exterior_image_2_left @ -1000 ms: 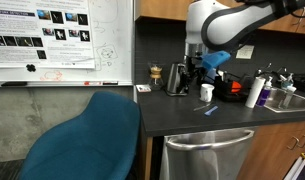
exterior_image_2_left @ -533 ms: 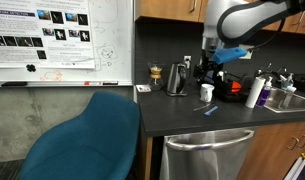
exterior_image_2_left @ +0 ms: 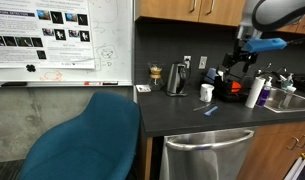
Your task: Move the purple bottle to the left
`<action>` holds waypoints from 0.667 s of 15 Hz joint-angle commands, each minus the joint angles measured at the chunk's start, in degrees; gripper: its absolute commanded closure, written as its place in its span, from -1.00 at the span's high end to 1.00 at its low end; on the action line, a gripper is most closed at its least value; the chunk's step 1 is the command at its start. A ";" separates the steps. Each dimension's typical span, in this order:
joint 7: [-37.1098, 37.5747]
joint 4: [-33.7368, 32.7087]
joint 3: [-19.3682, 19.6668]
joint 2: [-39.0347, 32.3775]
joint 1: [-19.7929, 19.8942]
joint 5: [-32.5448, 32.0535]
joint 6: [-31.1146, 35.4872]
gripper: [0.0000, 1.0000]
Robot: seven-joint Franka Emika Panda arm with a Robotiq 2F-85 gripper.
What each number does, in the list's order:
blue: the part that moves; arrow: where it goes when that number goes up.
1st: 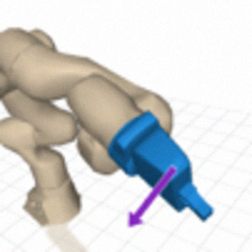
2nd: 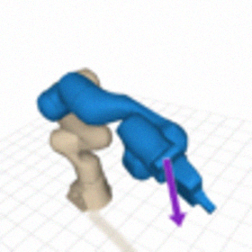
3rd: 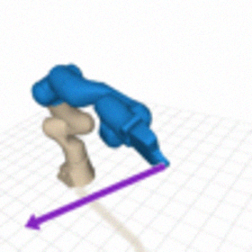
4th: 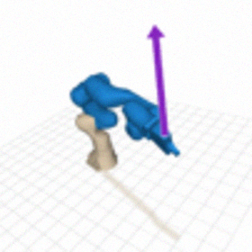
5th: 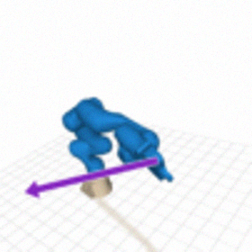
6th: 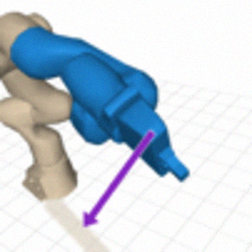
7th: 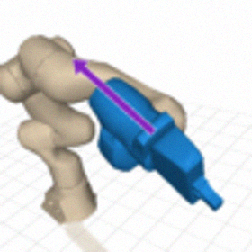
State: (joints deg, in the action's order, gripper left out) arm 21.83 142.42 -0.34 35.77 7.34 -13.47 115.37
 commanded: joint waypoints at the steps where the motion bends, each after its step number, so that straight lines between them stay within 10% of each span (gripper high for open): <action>1: -4.51 0.02 3.39 5.82 4.21 -0.75 -4.82 1.00; 10: -6.42 -5.42 11.42 5.91 14.70 -4.91 -4.63 1.00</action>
State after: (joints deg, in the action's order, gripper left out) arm 15.23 139.90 9.43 43.67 19.66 -17.77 110.69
